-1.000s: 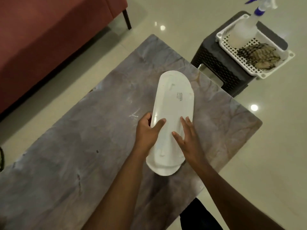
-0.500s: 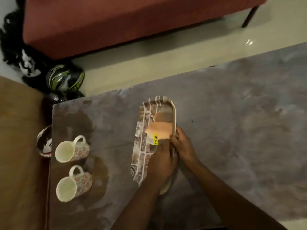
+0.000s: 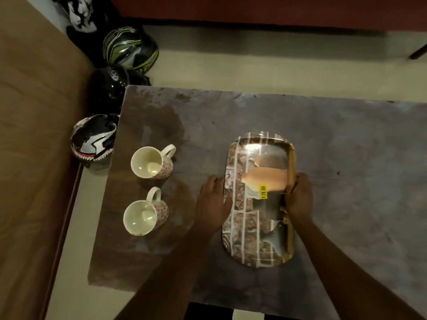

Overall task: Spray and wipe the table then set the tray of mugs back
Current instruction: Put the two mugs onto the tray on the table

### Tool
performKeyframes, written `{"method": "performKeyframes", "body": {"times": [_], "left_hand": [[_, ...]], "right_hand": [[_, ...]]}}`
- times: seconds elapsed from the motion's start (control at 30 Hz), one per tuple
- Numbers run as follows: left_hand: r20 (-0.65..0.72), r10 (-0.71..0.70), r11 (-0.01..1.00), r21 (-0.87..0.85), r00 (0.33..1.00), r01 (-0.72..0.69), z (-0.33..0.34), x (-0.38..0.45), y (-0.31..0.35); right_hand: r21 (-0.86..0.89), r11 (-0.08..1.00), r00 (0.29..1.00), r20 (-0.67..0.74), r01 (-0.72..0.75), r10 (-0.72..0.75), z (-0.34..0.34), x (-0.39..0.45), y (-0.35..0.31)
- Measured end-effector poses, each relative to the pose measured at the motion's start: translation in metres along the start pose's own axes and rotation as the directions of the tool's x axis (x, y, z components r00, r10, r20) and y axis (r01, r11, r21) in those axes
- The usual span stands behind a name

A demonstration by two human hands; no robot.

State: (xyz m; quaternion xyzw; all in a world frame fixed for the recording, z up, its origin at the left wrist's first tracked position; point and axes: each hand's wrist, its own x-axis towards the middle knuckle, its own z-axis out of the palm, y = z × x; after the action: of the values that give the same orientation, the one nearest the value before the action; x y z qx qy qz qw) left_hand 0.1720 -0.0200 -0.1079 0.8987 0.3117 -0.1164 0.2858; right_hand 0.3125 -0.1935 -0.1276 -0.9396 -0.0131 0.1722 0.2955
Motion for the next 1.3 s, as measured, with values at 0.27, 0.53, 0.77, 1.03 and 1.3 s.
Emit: {"method": "performKeyframes", "body": {"times": [0.27, 0.53, 0.77, 1.03, 1.3], "left_hand": [[-0.386, -0.055, 0.993, -0.117, 0.921, 0.010, -0.084, -0.025, -0.014], [-0.189, -0.480, 0.877, -0.122, 0.857, 0.465, -0.117, -0.085, -0.096], [-0.103, -0.478, 0.877, -0.105, 0.872, 0.468, -0.097, -0.087, -0.108], [-0.104, -0.425, 0.903, -0.118, 0.899, 0.413, -0.101, -0.077, -0.082], [0.000, 0.071, 0.997, 0.031, 0.997, -0.071, -0.061, -0.059, 0.035]], "right_hand": [[0.007, 0.764, 0.759, 0.111, 0.645, -0.642, 0.032, -0.048, -0.165], [-0.204, 0.084, 0.216, 0.812, 0.975, -0.542, 0.114, -0.081, -0.300], [-0.264, -0.029, 0.195, 0.777, 0.964, -0.598, 0.151, -0.079, -0.288], [-0.229, 0.172, 0.280, 0.624, 0.958, -0.730, 0.098, -0.065, -0.271], [-0.346, 0.495, 0.603, 0.504, 0.797, -0.619, -0.036, 0.008, -0.172]]}}
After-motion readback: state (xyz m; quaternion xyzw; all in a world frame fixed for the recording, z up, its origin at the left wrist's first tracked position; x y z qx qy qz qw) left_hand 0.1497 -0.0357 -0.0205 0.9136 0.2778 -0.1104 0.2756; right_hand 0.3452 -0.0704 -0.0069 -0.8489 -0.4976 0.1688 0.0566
